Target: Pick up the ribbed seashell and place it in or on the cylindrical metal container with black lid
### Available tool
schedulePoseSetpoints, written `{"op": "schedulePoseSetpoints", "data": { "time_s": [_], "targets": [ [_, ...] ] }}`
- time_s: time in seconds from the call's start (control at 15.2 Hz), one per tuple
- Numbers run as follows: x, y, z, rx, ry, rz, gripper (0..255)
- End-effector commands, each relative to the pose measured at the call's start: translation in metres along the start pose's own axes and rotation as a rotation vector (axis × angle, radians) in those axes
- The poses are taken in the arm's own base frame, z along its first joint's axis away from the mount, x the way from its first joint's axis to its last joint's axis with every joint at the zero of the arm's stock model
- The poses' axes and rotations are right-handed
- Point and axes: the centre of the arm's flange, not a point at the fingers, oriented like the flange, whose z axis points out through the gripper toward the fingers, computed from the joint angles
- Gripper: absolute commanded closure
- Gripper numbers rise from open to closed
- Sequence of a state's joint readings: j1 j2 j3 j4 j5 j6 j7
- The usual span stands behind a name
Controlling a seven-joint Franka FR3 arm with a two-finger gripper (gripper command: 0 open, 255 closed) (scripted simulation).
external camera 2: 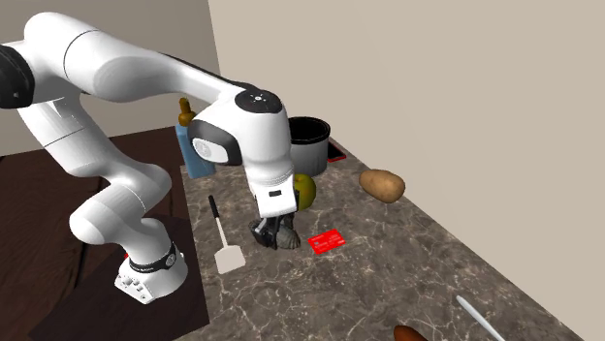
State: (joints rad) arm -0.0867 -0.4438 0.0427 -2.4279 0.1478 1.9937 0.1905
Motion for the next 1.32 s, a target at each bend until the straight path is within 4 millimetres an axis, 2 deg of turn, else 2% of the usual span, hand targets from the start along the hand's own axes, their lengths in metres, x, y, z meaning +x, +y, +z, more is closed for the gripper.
{"op": "schedulePoseSetpoints", "data": {
  "time_s": [0.0,1.25],
  "targets": [
    [0.002,-0.001,-0.011,0.000,0.000,0.000,255],
    [0.000,-0.012,-0.111,0.000,0.000,0.000,255]
  ]
}}
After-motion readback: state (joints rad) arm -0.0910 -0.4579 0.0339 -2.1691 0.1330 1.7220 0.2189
